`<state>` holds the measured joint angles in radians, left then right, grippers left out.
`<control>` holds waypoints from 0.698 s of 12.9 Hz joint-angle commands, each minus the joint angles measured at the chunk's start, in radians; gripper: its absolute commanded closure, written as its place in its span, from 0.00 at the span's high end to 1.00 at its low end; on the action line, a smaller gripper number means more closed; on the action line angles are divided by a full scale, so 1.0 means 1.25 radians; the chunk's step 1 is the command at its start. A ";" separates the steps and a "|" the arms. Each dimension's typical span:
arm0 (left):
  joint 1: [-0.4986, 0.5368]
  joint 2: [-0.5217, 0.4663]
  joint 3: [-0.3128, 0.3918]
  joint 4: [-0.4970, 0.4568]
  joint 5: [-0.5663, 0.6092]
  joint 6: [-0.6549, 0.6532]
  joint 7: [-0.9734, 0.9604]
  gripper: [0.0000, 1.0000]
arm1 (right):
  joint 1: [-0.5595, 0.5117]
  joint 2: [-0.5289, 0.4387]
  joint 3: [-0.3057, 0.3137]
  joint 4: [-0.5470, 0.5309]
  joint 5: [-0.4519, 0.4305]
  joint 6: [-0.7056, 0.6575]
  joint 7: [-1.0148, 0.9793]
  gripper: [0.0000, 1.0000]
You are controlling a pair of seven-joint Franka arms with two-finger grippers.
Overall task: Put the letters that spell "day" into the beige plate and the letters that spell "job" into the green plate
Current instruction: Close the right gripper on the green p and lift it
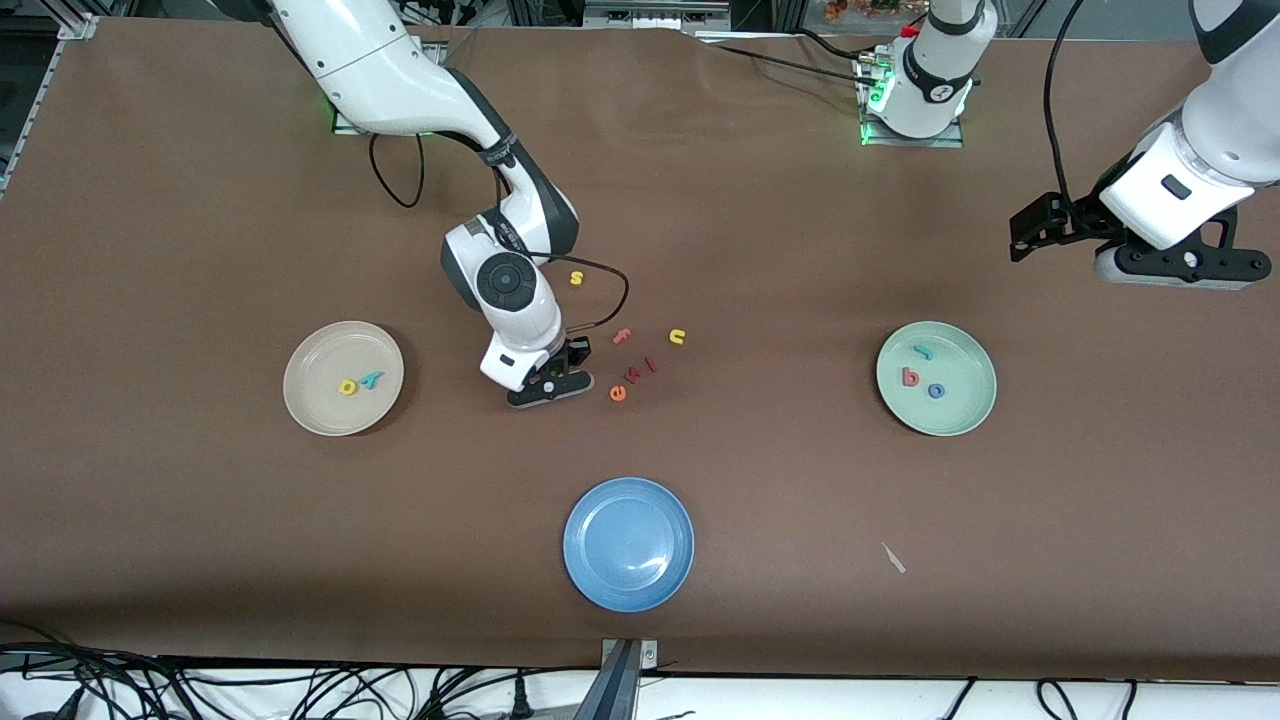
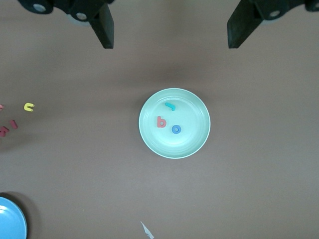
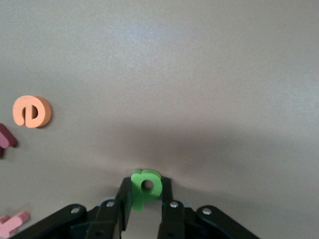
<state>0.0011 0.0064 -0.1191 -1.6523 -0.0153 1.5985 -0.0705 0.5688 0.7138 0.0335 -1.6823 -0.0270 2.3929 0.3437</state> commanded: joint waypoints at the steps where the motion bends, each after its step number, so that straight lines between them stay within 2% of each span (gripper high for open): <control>1: 0.003 -0.006 -0.011 0.004 0.022 0.004 0.011 1.00 | -0.006 0.006 -0.001 0.101 0.001 -0.154 0.000 0.20; 3: 0.004 -0.004 -0.010 0.005 0.022 0.004 0.010 1.00 | -0.008 -0.011 -0.007 0.097 -0.003 -0.185 0.005 0.20; 5: 0.004 -0.004 -0.010 0.005 0.022 0.004 0.013 1.00 | -0.008 -0.043 -0.047 0.081 -0.005 -0.241 -0.002 0.16; 9: 0.003 0.010 -0.010 0.023 0.022 0.006 0.013 1.00 | -0.007 -0.103 -0.135 0.008 -0.013 -0.250 -0.081 0.16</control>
<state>0.0008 0.0068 -0.1251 -1.6501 -0.0153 1.6071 -0.0705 0.5599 0.6459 -0.1028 -1.5928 -0.0284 2.0833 0.2967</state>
